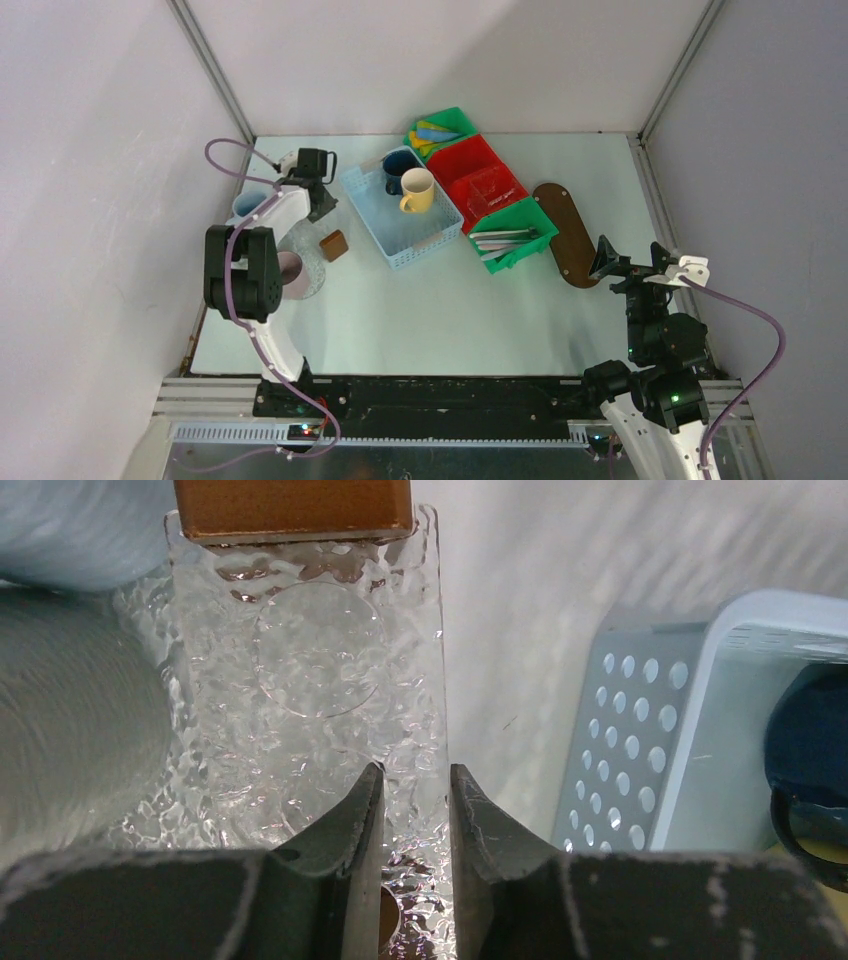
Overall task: Prepare toiletry sets of a toothbrush and toothpaste on the tray
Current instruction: Adjust the toothpaste holder at the center of the board.
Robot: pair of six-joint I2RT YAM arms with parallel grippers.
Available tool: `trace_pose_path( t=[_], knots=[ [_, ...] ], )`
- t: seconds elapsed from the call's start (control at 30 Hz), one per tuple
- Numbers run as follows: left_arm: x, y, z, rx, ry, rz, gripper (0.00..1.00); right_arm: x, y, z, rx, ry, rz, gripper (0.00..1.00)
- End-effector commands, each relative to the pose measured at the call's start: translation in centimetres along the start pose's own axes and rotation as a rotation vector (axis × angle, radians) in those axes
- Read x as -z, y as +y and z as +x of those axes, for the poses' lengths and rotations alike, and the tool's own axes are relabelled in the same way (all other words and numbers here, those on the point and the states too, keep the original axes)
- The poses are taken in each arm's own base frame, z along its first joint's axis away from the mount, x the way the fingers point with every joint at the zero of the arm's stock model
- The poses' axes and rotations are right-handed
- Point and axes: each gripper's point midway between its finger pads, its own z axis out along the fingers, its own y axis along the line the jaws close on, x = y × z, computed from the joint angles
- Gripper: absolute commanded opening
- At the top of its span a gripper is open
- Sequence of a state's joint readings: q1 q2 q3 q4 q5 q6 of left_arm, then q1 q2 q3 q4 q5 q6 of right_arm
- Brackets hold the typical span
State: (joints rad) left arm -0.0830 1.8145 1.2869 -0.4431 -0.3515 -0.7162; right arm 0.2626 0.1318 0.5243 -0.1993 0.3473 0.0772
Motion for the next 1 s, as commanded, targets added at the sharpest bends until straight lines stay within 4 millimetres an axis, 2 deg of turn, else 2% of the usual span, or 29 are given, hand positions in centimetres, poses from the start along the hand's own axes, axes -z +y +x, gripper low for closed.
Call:
trace_pose_path(
  t=[0.0, 0.17, 0.5, 0.67, 0.8, 0.97],
  knots=[
    [-0.5, -0.4, -2.1, -0.065, -0.029, 0.032, 0.18, -0.2, 0.2, -0.7, 0.001, -0.029, -0.009, 1.00],
    [-0.6, -0.1, -2.5, -0.112, -0.028, 0.044, 0.17, -0.2, 0.3, -0.8, 0.000, -0.029, -0.011, 1.00],
    [-0.9, -0.7, -2.3, -0.153, -0.013, 0.101, 0.17, -0.2, 0.4, -0.7, 0.000, -0.027, -0.016, 0.99],
    [-0.7, -0.4, -2.3, -0.113, -0.014, 0.077, 0.20, -0.2, 0.5, -0.7, -0.001, -0.026, -0.020, 0.99],
    [-0.6, 0.5, -2.1, -0.066, -0.007, 0.030, 0.19, -0.2, 0.5, -0.8, -0.004, -0.029, -0.022, 0.99],
    [-0.7, 0.3, -2.1, -0.026, -0.005, 0.031, 0.18, -0.1, 0.4, -0.8, -0.003, -0.031, -0.020, 1.00]
  ],
)
